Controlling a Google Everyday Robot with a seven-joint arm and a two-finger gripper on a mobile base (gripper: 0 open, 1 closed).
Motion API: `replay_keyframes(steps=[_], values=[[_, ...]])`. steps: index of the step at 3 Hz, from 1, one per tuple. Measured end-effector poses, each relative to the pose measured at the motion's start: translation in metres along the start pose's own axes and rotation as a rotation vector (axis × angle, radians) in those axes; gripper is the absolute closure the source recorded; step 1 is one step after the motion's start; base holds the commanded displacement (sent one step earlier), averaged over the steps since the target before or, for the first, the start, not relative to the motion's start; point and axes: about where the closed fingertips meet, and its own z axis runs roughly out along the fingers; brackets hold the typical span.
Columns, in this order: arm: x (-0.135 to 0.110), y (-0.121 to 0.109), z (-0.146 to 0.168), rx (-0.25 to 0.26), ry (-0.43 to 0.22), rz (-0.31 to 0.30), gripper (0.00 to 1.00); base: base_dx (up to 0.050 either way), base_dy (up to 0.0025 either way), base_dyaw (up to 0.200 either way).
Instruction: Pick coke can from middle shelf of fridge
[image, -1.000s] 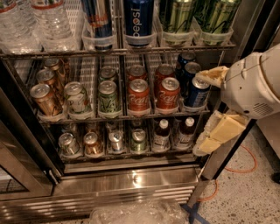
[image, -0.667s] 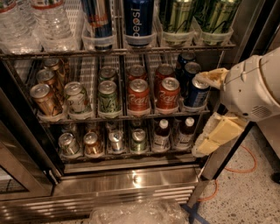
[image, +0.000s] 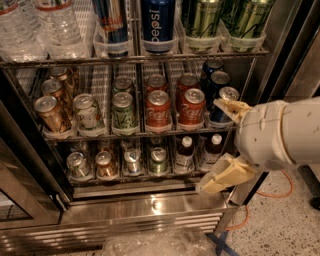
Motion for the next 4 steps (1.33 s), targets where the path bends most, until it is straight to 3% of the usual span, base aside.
replay_keyframes(steps=[1,2,3,4], values=[[0.009,0.022,0.036,0.059,-0.064,0.022,0.0,0.0,0.0,0.0],[0.045,0.05,0.078,0.112,-0.097,0.107,0.0,0.0,0.0,0.0],[0.078,0.042,0.106,0.227,-0.164,0.241,0.0,0.0,0.0,0.0],[0.095,0.037,0.114,0.285,-0.187,0.31,0.0,0.0,0.0,0.0]])
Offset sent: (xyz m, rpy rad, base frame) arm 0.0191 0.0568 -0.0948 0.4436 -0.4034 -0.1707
